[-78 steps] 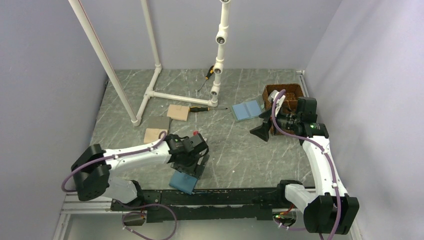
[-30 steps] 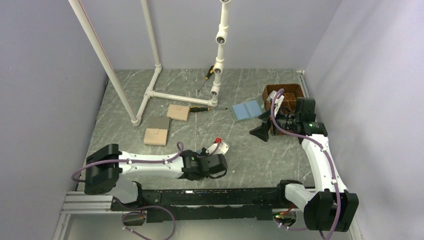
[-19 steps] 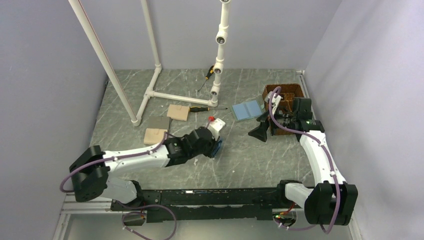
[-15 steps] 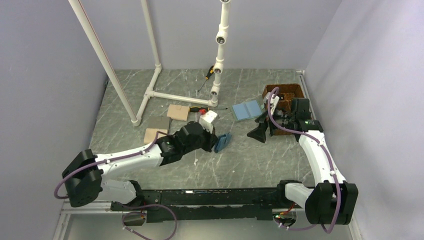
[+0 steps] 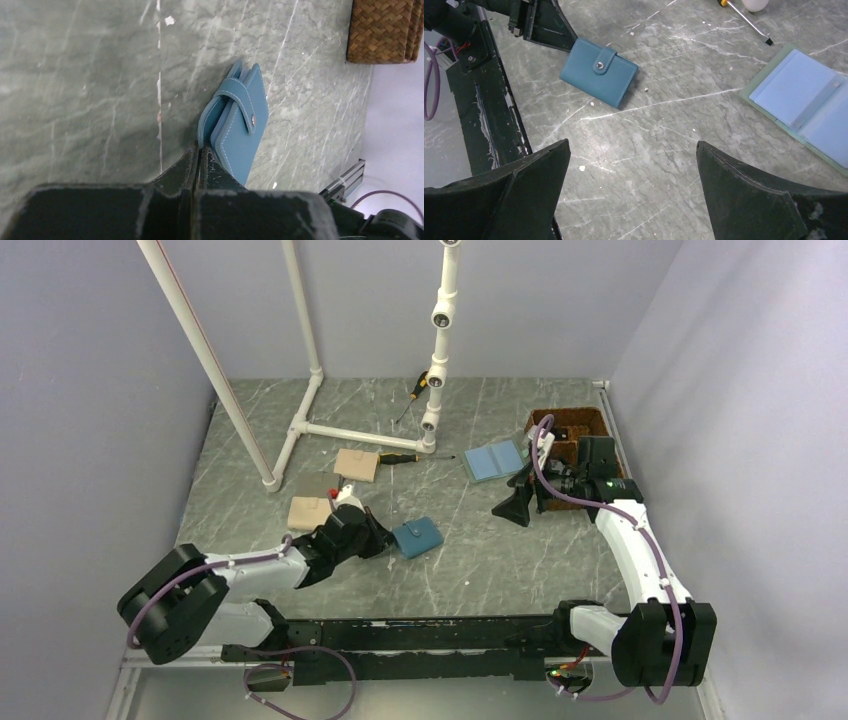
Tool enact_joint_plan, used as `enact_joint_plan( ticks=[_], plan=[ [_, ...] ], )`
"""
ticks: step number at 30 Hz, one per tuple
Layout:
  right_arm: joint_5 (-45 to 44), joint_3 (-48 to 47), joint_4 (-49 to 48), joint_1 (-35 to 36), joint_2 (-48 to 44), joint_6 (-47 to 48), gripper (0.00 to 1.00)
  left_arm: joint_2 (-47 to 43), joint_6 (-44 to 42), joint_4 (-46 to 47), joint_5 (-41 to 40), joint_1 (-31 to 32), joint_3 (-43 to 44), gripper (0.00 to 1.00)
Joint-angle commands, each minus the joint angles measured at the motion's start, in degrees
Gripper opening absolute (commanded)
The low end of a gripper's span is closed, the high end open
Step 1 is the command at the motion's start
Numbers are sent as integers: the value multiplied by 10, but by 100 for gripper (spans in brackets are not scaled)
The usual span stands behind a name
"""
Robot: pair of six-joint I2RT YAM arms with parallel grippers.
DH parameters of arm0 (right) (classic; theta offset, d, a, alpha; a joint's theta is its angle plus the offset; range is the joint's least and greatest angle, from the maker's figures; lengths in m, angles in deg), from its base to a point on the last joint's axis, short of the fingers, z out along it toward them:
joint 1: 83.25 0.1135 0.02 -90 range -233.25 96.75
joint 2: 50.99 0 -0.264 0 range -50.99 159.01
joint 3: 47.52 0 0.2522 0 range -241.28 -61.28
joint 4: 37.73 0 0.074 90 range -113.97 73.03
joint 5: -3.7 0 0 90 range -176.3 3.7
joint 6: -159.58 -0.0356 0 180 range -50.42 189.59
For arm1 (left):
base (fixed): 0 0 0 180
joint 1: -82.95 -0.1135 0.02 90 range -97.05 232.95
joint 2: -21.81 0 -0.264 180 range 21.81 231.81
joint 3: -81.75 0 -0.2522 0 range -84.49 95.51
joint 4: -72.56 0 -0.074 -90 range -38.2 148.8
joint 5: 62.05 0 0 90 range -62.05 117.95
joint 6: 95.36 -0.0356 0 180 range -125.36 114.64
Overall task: Take the credit cards out of the card holder
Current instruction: Place the card holder at the center of the board, then open the card holder at the center of the board.
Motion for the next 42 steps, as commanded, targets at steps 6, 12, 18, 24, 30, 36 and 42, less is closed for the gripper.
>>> enact_joint_plan(
  ticks=[6,12,18,24,30,36,42],
  plan=[
    [-13,1,-14,35,11,8,100,-103,48,-139,15,-2,-12,8],
    [-22,0,-7,47,21,20,100,-145,-77,-330,65,-2,70,56],
    [-34,-1,-1,53,21,38,100,-205,-181,-462,54,-2,141,81],
    [-51,-2,14,54,13,70,100,-199,-275,-419,64,-3,179,99],
    [-47,6,20,53,7,92,100,-120,-325,-414,64,-3,233,98],
    [-22,14,29,52,6,120,100,-66,-330,-409,61,-3,261,99],
    [-15,8,42,54,13,133,100,-19,-317,-417,80,-3,270,99]
  ],
)
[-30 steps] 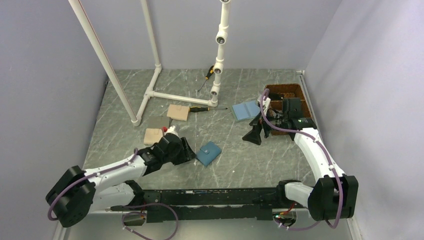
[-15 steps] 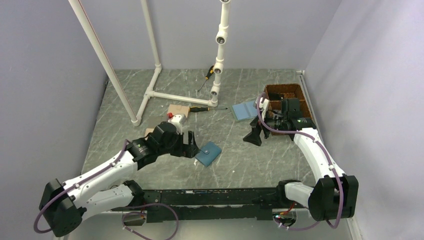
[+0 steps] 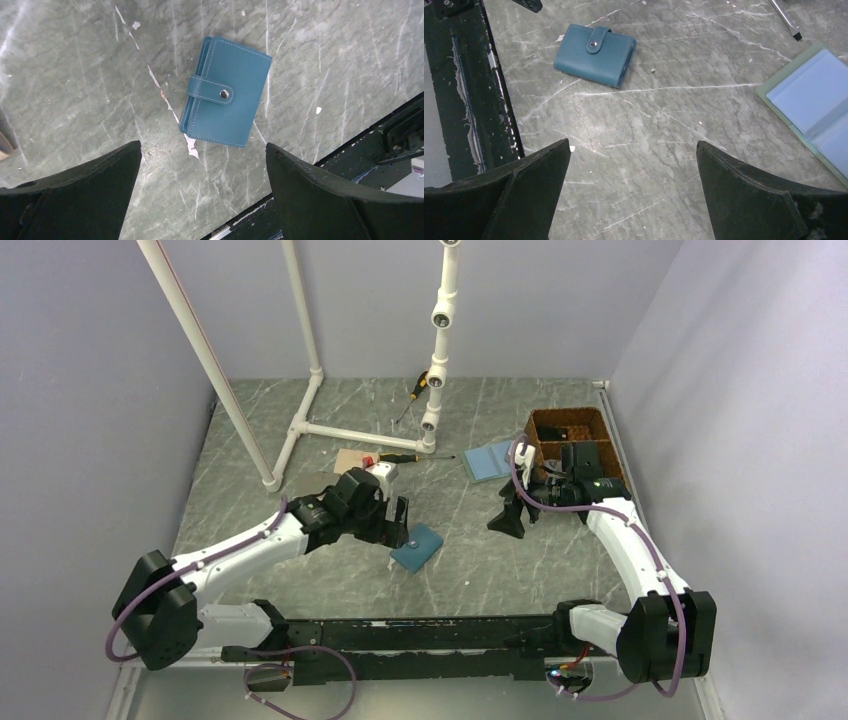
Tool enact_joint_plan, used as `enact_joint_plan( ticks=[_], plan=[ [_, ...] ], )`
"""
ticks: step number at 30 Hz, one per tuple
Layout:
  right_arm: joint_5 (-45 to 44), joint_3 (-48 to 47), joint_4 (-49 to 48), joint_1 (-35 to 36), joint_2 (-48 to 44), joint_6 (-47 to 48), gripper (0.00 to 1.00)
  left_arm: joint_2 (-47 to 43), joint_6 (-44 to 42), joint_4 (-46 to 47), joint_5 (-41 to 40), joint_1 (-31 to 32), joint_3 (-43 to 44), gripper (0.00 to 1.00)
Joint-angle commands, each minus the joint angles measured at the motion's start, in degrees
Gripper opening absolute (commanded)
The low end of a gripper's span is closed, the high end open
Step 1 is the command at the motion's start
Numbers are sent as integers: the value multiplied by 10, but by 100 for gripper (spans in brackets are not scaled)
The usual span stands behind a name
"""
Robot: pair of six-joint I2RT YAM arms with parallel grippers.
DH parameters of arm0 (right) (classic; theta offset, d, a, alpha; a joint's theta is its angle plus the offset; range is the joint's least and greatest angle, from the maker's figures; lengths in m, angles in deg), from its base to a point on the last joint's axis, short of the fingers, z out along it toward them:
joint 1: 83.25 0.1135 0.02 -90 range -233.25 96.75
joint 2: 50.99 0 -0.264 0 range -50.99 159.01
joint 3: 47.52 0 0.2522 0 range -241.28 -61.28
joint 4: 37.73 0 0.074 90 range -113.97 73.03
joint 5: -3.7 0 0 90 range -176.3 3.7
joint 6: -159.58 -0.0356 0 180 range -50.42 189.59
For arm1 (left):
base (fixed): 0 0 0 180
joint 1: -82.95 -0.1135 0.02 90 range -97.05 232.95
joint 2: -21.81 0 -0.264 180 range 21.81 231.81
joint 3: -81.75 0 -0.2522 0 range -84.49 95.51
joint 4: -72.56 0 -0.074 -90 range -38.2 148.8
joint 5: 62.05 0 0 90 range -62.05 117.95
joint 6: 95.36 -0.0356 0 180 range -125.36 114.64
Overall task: Take the credit cards out of the card holder
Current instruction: Open the card holder at the center of the board.
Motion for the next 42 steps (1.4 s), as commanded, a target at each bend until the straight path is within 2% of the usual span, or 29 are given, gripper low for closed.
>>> enact_joint_plan(
  ticks=[1,5,11,20,22,27,30,36,42],
  plan=[
    [26,-7,9,2,-4,31,100,28,-2,2,21,-3,21,99],
    [23,-9,10,2,-2,32,100,38,4,1,25,-1,19,96],
    [27,-10,13,2,4,33,100,51,17,-26,-16,9,35,94],
    [27,-11,12,1,10,35,100,118,39,-108,-153,84,108,91],
    [29,-12,13,2,11,33,100,140,42,-122,-174,97,124,86],
    [29,-12,10,2,14,28,100,188,34,-103,-168,112,149,59],
    [24,-10,5,2,11,25,100,215,22,-89,-167,123,166,49],
    [24,-10,3,2,8,21,100,260,13,-59,-167,141,184,47],
    [24,-11,4,2,9,21,100,297,9,-70,-192,146,209,46]
  ],
)
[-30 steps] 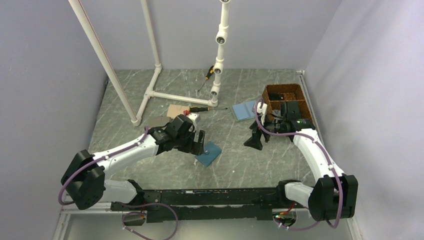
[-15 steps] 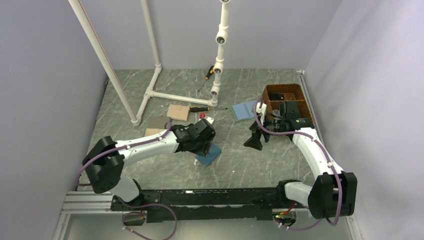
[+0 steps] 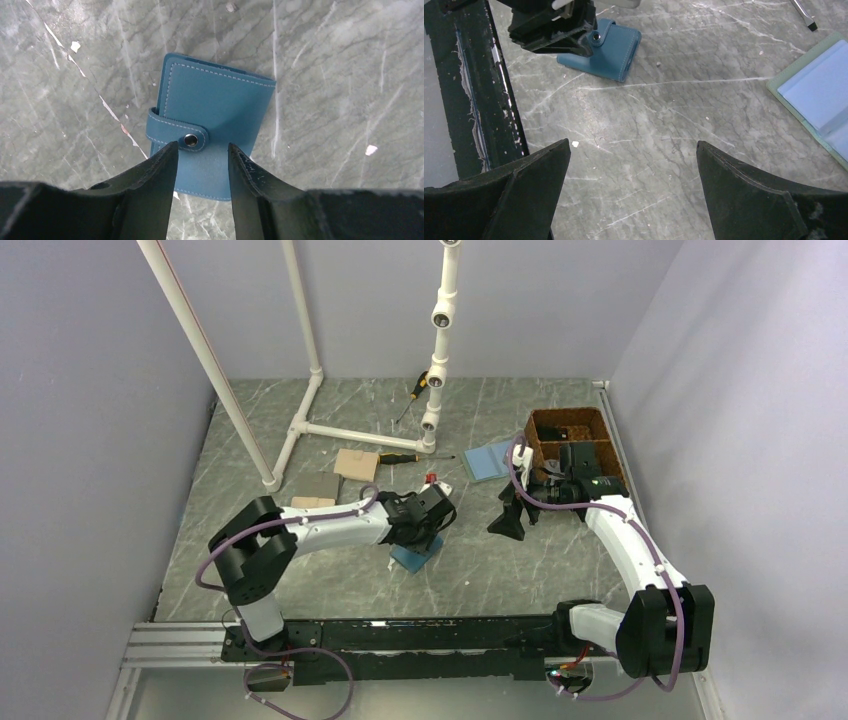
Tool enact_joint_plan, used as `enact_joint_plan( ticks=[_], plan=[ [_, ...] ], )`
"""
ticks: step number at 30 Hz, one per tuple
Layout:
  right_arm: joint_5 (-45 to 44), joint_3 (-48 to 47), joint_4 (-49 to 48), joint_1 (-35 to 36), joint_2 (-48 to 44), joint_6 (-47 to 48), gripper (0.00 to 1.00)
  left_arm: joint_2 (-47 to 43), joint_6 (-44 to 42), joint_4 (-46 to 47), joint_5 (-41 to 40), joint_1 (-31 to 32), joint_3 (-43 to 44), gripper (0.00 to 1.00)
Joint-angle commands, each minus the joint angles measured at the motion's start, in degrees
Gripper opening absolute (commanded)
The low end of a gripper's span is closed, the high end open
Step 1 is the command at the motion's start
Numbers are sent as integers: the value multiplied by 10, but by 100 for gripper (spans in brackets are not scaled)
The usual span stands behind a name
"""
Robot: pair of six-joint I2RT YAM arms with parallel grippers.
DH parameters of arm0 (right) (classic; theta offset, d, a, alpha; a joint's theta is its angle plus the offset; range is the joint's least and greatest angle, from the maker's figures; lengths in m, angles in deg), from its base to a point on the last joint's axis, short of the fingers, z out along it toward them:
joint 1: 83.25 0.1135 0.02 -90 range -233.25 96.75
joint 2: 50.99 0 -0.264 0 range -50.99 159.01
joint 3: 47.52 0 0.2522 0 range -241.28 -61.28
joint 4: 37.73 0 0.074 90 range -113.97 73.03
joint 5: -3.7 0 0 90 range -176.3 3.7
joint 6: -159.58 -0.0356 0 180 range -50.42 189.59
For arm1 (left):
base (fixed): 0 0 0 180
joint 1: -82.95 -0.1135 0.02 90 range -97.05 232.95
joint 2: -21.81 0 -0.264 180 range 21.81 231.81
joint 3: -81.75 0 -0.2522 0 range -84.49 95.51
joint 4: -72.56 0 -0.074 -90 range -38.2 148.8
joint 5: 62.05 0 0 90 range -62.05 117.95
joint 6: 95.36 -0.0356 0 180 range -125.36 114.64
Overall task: Take the credit cards out of the card holder
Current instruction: Open the card holder at the center of the board.
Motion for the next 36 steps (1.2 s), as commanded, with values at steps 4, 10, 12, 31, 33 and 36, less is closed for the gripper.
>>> enact_joint_plan(
  ticks=[4,10,12,31,33,36],
  plan=[
    [23,-11,-12,2,-4,5,100,29,-13,-2,-45,4,39,44],
    [24,-12,-12,2,-1,6,100,44,-14,-5,-39,4,40,33],
    [24,-12,-12,2,-1,6,100,46,-11,-9,-41,4,37,33],
    [27,-11,-10,2,-3,9,100,53,12,5,-56,4,-33,22],
    [28,-11,-9,2,-3,10,100,51,17,14,-58,4,-46,13],
    [29,-11,-8,1,-2,10,100,47,22,33,-59,4,-68,2]
  ],
)
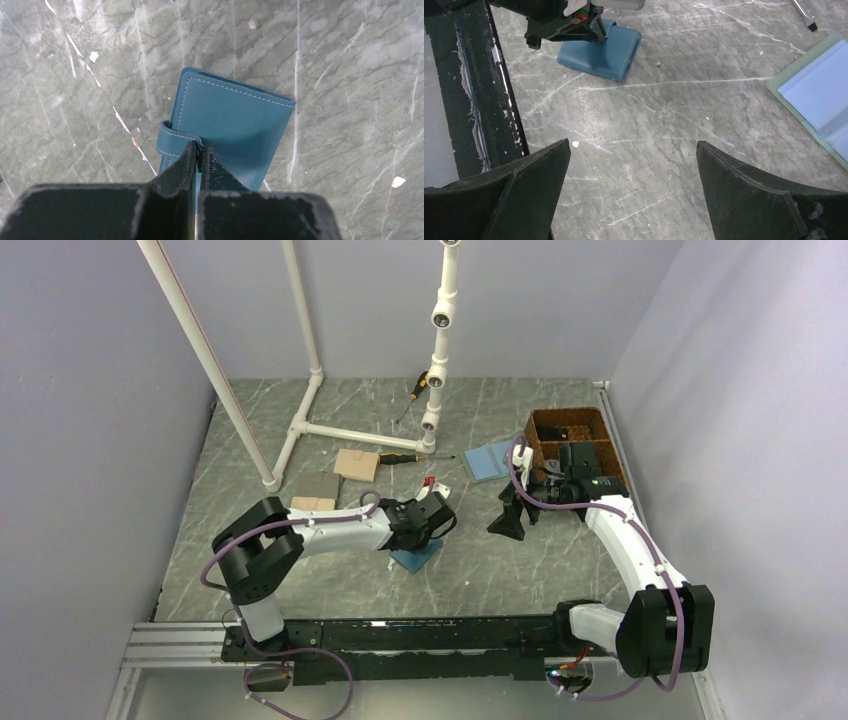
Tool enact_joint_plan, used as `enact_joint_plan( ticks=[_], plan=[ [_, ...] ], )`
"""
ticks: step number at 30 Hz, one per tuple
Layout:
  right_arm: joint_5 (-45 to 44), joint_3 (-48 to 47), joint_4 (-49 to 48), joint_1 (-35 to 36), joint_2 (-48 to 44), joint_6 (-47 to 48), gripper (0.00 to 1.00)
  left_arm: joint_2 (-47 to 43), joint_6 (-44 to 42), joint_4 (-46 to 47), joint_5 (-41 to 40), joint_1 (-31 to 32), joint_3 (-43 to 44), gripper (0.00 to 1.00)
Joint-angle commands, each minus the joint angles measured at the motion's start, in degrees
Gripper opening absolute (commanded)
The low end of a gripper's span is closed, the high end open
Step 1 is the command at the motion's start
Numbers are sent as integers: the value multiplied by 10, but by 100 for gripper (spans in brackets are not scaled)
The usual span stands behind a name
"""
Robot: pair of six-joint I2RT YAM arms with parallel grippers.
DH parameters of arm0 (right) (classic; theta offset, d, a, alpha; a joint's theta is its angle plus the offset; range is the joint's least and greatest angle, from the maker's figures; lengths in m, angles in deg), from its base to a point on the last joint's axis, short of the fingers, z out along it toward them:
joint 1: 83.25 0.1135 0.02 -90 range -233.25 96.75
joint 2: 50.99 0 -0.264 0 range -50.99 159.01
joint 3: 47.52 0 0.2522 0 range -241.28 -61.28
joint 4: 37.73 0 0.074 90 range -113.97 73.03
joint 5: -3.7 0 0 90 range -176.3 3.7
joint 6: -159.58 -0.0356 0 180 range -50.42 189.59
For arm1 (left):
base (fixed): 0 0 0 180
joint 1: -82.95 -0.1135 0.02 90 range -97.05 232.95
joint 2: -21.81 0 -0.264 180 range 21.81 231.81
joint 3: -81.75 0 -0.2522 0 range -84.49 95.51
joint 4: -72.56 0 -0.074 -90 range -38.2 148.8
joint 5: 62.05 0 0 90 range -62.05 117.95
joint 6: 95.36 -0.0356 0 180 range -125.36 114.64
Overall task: Take the credit cards out of the card holder
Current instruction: Open the card holder at the center of the board.
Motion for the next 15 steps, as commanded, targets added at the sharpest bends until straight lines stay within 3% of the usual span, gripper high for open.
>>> enact_joint_plan(
  ticks=[1,7,15],
  plan=[
    [30,-11,-8,2,-2,11,100,22,21,-3,0,-3,-55,0],
    [33,-9,-7,2,-2,11,100,12,26,20,18,-3,-71,0],
    [36,-2,-9,9,0,17,100,-86,48,116,112,-24,-134,0]
  ],
)
